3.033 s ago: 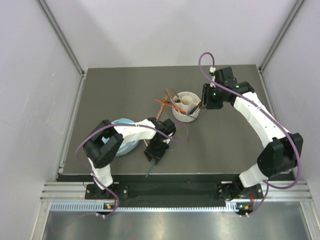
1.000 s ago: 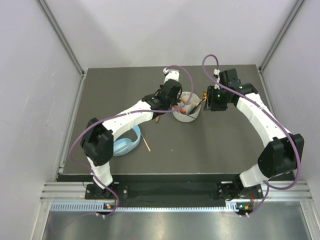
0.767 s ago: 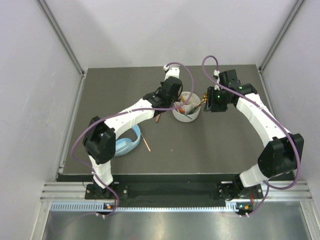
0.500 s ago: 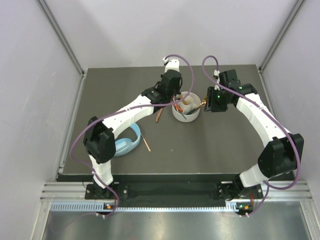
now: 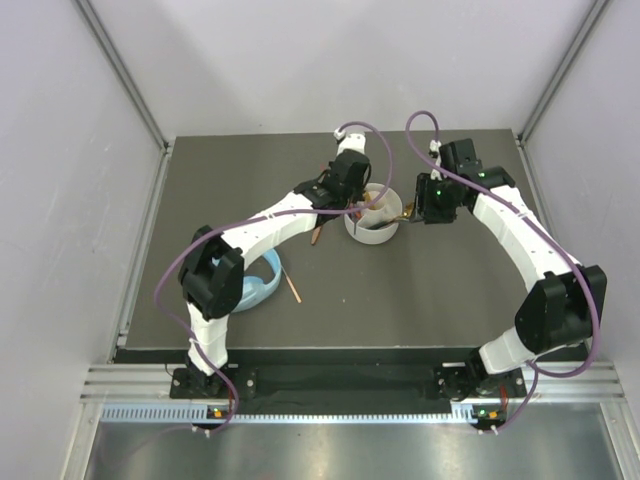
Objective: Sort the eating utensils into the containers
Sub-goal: Place the chopstick in the container, then pick up the chopstick from the center of the board.
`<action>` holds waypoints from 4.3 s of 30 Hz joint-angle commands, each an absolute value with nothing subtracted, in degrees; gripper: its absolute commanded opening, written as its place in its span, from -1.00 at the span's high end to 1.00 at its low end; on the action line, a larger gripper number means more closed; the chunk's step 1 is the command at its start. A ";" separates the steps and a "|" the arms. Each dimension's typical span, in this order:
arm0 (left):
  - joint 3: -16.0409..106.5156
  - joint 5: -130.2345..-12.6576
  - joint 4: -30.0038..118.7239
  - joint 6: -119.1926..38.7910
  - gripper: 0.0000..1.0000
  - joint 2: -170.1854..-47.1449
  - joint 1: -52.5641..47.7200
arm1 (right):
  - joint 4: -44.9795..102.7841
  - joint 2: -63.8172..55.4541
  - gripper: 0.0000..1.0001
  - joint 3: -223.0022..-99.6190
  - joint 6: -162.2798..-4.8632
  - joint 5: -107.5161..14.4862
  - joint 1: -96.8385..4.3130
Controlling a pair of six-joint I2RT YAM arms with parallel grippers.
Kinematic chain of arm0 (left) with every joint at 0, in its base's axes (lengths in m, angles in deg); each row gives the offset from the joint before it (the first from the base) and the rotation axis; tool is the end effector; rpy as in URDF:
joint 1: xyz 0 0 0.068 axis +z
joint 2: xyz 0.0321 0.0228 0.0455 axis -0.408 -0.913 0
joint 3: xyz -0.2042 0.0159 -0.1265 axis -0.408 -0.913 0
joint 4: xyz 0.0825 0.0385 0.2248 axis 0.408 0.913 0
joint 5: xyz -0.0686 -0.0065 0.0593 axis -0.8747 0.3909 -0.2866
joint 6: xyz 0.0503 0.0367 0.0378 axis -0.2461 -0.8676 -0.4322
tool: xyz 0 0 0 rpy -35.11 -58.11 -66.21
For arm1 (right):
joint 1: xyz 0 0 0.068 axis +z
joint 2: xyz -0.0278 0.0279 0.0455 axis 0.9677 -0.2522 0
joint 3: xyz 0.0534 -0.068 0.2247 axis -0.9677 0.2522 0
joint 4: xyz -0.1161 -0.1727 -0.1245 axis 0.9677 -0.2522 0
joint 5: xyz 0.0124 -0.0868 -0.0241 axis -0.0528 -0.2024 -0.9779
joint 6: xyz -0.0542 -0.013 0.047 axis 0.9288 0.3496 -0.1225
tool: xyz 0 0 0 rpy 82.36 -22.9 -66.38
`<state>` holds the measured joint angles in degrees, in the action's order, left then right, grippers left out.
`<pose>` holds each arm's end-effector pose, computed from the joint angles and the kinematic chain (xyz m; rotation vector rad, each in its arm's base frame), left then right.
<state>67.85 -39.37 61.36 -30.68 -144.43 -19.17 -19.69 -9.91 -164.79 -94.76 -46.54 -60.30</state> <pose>0.3419 -0.2881 0.2556 0.1560 2.0694 -0.2494 0.2982 0.0888 0.2609 0.0146 2.5986 0.3858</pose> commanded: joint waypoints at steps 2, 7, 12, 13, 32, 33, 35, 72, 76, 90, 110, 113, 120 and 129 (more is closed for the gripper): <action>64.13 -38.49 59.21 -29.28 1.00 -144.61 -18.99 | -18.40 -10.29 0.15 -165.92 -94.42 -46.77 -61.33; 63.24 -38.31 58.77 -29.46 0.69 -146.63 -18.99 | -18.31 -10.99 0.15 -166.36 -94.42 -46.33 -61.42; 65.00 -38.22 60.26 -29.02 0.35 -148.13 -18.90 | -18.31 -11.34 0.15 -166.80 -94.42 -46.16 -61.42; 65.00 -37.96 60.09 -29.10 0.23 -147.87 -18.90 | -18.23 -11.26 0.15 -166.71 -94.42 -46.16 -61.42; 76.93 -36.65 69.70 -31.92 0.00 -140.31 -11.17 | -18.22 -10.11 0.12 -171.27 -93.28 -47.39 -61.59; 78.09 -35.95 72.71 -31.05 0.00 -140.83 -11.08 | -18.57 -10.11 0.12 -172.24 -93.19 -47.39 -61.59; 78.98 -35.15 81.47 -28.77 0.03 -141.10 -10.47 | -19.02 -9.85 0.10 -175.66 -93.54 -48.09 -61.68; 39.69 -57.38 93.32 -14.60 0.00 -129.14 -11.78 | -19.28 -11.61 0.07 -179.37 -95.92 -45.45 -63.96; 39.08 -58.52 91.30 -13.90 0.01 -130.73 -12.31 | -19.54 -10.73 0.07 -178.84 -95.65 -46.16 -64.05; 36.70 -56.77 89.35 -11.97 0.02 -132.48 -12.40 | -19.63 -8.09 0.06 -174.97 -95.13 -47.57 -64.05; 41.00 -55.89 85.14 -16.62 0.99 -145.40 -13.89 | -19.55 -9.32 0.06 -175.24 -95.48 -46.86 -64.05; 41.97 -57.12 84.96 -18.55 1.00 -146.99 -15.12 | -19.63 -9.76 0.06 -175.68 -95.48 -46.86 -64.14; 40.75 -59.14 82.24 -20.14 1.00 -144.10 -15.91 | -19.46 -10.73 0.07 -176.47 -95.56 -47.04 -64.23; 48.37 -64.07 89.67 -24.53 1.00 -129.06 -13.02 | -18.84 -11.96 0.07 -176.91 -95.48 -48.35 -64.14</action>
